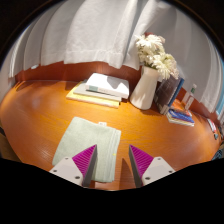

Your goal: Fold towel

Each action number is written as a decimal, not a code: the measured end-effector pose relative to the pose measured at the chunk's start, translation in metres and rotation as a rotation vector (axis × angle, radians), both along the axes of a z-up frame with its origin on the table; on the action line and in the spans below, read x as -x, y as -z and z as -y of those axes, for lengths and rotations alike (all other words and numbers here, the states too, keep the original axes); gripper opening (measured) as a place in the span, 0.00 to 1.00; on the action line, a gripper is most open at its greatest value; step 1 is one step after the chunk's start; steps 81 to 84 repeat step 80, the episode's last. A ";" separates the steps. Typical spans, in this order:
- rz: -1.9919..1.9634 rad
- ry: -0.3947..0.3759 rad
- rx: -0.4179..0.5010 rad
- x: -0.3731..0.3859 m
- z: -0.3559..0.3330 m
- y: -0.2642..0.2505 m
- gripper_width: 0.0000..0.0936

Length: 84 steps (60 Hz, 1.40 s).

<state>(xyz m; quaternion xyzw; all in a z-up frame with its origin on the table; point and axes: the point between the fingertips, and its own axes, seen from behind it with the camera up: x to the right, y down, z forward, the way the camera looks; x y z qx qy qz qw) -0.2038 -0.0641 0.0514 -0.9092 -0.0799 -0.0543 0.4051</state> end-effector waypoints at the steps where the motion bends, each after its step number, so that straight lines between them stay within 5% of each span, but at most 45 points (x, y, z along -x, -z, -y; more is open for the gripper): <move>1: -0.009 -0.001 -0.001 -0.004 0.003 -0.002 0.67; 35: -0.135 0.059 -0.277 -0.149 0.112 -0.208 0.72; 84: -0.185 0.160 -0.298 -0.224 0.164 -0.213 0.72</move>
